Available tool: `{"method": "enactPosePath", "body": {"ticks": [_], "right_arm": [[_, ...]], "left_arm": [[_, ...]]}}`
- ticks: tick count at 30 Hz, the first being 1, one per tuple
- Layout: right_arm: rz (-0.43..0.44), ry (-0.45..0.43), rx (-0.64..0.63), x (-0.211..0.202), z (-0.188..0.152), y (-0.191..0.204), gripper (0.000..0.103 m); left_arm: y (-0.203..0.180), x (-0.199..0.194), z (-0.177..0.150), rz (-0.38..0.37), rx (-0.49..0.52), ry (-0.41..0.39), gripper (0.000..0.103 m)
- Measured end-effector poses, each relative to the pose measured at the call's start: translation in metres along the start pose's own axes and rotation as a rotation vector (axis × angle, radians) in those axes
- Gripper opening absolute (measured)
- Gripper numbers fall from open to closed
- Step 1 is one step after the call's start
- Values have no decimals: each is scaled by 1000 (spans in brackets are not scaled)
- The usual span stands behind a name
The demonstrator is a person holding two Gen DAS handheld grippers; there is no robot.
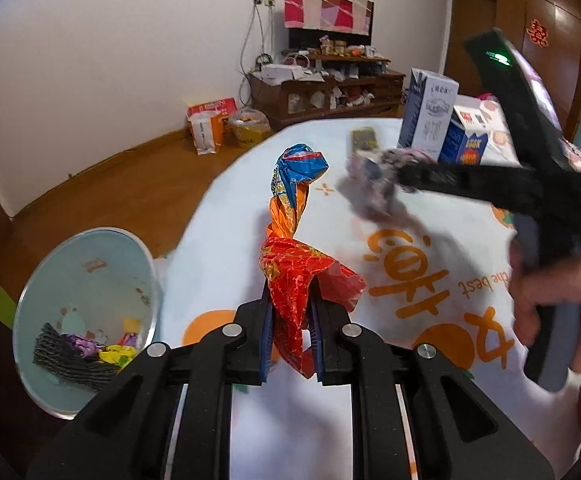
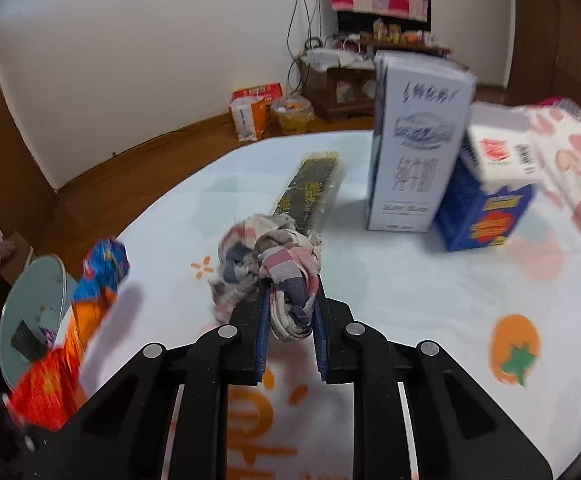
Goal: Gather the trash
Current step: 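Carry the red wrapper and grey-pink cloth over the wastebasket with both tools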
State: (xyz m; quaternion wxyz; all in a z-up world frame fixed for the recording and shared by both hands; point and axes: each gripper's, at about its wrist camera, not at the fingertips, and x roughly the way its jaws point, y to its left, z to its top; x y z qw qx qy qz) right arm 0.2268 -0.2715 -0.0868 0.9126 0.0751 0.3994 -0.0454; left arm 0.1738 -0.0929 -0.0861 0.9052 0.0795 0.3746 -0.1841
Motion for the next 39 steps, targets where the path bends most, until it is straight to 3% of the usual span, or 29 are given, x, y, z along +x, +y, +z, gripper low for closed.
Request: {"method": "enactPosePath", "body": {"ticks": [12, 27, 39], "right_arm": [[-28, -78, -59, -80, -40, 35, 20], [9, -137, -145, -120, -57, 96, 20], [67, -137, -220, -123, -60, 149, 20]], "left_arm": [[21, -50, -8, 47, -42, -61, 15], [61, -94, -26, 104, -113, -108, 15], [105, -110, -37, 162, -184, -127, 15]]}}
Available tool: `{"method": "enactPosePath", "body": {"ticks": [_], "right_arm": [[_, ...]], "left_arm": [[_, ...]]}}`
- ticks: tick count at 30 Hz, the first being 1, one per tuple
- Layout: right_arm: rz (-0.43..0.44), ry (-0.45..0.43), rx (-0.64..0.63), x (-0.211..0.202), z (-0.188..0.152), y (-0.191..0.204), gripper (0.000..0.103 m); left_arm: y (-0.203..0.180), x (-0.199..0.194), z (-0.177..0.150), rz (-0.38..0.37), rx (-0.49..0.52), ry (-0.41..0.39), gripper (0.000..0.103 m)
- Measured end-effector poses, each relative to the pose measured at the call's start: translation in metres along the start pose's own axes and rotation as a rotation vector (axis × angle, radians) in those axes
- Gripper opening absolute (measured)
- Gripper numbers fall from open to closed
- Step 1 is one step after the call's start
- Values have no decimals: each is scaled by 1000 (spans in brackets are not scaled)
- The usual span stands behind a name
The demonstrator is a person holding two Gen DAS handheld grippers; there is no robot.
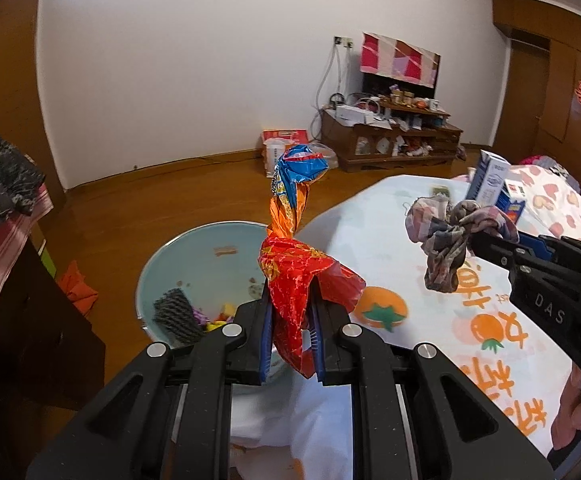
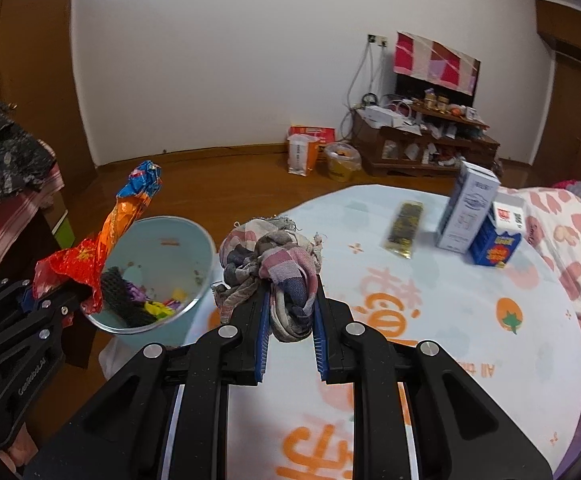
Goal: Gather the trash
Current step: 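Carry the red wrapper and grey-pink cloth over the wastebasket with both tools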
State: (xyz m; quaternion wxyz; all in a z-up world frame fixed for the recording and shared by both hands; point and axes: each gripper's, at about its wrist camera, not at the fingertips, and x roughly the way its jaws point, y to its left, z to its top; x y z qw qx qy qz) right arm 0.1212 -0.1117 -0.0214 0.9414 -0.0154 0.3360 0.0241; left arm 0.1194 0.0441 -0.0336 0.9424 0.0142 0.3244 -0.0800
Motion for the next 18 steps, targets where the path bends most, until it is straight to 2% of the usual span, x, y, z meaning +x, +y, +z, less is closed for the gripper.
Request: {"method": "enactPosePath", "body": {"ticks": [9, 18], "right_arm": [[45, 4, -43, 10, 10, 32, 20], [76, 21, -70, 27, 19, 59, 20]], "left_arm": [[34, 2, -1, 42, -64, 1, 15], [53, 10, -2, 57, -92, 15, 15]]}}
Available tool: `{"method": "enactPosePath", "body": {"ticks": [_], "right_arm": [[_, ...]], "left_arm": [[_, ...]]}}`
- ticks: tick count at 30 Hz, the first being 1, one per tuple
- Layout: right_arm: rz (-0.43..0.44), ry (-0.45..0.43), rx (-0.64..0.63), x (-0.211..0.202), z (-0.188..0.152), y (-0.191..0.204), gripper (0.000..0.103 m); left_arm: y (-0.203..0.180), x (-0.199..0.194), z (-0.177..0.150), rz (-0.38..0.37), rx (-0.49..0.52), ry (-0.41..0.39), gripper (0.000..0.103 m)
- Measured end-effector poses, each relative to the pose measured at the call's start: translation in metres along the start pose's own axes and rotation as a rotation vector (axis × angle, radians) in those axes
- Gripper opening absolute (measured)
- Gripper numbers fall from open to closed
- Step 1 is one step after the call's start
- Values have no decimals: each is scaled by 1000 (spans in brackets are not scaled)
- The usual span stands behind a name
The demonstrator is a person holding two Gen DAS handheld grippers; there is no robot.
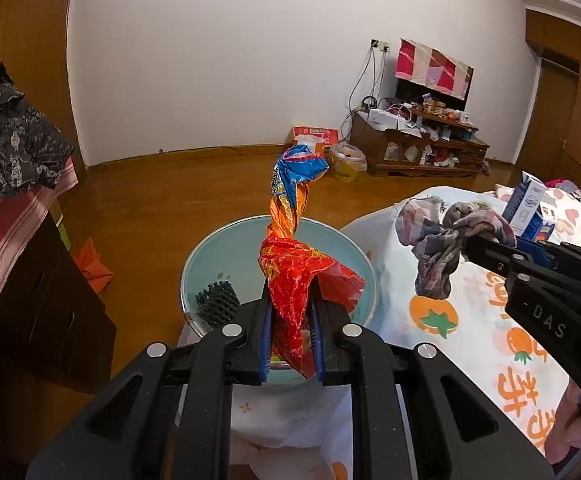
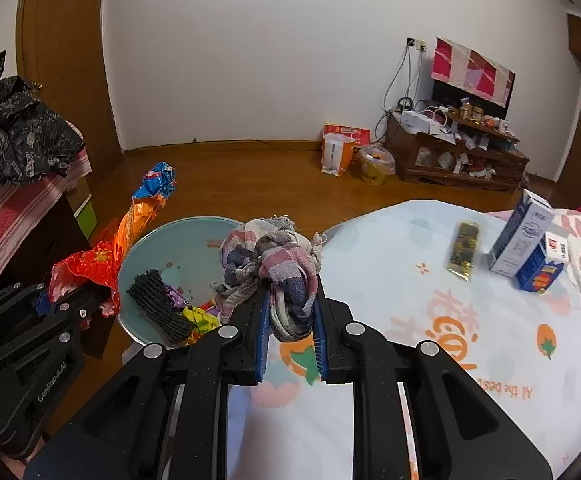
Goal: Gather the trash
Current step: 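Carry the red wrapper and grey-pink cloth over the wastebasket with both tools, then open both tools to drop the wrapper and cloth into the wastebasket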
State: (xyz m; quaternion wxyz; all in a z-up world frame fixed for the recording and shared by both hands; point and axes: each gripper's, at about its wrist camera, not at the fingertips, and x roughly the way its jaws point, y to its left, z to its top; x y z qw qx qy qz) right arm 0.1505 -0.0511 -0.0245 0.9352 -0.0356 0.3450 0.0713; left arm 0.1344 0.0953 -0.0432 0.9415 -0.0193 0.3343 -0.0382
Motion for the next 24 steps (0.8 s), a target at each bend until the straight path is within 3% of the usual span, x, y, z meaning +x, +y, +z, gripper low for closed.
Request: {"method": "enactPosePath", "body": {"ticks": [10, 24], "right_arm": [[5, 26, -12, 28, 10, 12, 20], [18, 126, -19, 85, 12, 19, 20]], "left_arm": [[11, 22, 1, 12, -17, 40, 16], [23, 65, 1, 6, -44, 136, 16]]}}
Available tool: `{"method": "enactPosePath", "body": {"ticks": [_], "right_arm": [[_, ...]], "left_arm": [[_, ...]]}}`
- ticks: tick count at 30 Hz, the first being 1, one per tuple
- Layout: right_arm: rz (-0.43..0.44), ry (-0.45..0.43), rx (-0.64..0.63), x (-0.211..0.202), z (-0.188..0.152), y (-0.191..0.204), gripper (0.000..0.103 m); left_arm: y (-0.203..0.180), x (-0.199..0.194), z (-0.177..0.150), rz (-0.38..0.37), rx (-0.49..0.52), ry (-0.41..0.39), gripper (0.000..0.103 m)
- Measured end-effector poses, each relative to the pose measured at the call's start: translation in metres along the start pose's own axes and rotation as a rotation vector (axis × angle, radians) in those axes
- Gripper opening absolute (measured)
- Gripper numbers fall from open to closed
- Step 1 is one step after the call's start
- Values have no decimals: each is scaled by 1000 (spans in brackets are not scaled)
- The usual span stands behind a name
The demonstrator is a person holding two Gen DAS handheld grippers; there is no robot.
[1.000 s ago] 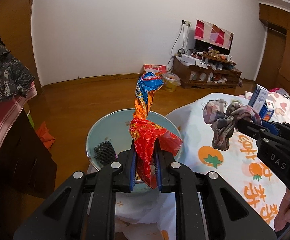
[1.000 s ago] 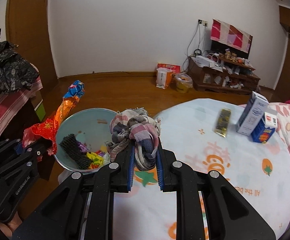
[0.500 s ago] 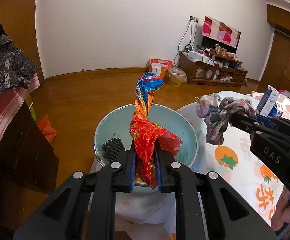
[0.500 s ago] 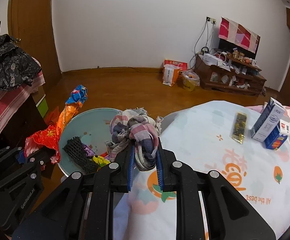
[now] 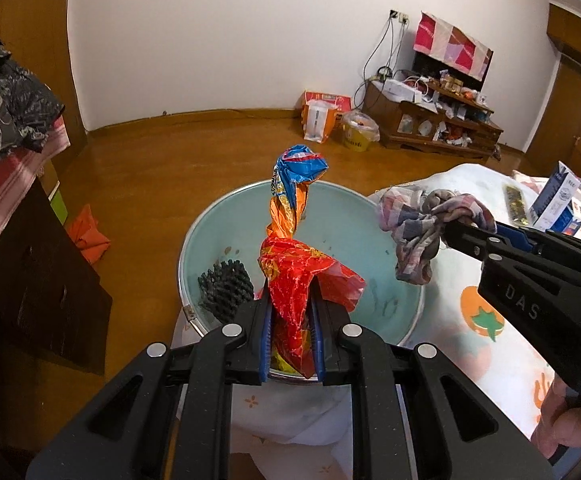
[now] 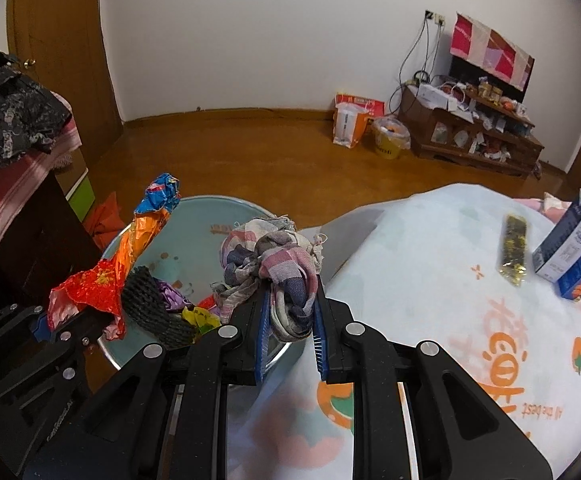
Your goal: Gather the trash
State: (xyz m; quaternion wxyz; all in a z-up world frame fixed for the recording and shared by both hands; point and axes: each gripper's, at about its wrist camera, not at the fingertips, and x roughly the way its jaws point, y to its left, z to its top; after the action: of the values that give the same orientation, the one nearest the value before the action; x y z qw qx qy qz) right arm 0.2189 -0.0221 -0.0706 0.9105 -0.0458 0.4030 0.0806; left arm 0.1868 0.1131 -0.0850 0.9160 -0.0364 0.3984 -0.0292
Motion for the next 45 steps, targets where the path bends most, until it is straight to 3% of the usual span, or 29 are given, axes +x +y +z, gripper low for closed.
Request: {"method": "enactPosePath", "body": {"ticks": [10, 14, 15, 19, 21, 24, 27, 29, 33, 37, 45], "right_arm": [[22, 73, 9, 34, 3, 1, 21], [58, 97, 16, 40, 5, -1, 35], [59, 94, 21, 39, 5, -1, 42], [70, 72, 53, 31, 8, -8, 51], [73, 56, 64, 25, 9, -11, 58], [61, 11, 97, 8, 8, -20, 77], [32, -32, 122, -12, 2, -34, 82], [-6, -54, 135, -27, -5, -45, 91], [-120, -89, 159, -52, -22, -72, 91], [-203, -65, 219, -74, -48, -108, 92], [-271, -75, 361, -117, -93, -164, 92]], "left_arm": [[2, 26, 4, 18, 26, 49, 17], [6, 32, 3, 41, 13, 65, 37], [8, 32, 3, 45, 7, 62, 40], [11, 27, 3, 46, -5, 49, 46], [11, 22, 3, 61, -16, 28, 57], [9, 11, 3, 78, -30, -8, 70], [3, 1, 3, 91, -35, -34, 83], [-3, -6, 3, 93, -27, -52, 84], [-30, -18, -2, 72, 11, -70, 89], [-64, -27, -9, 37, 71, -77, 91], [-135, -51, -26, -47, 199, -96, 95]]}}
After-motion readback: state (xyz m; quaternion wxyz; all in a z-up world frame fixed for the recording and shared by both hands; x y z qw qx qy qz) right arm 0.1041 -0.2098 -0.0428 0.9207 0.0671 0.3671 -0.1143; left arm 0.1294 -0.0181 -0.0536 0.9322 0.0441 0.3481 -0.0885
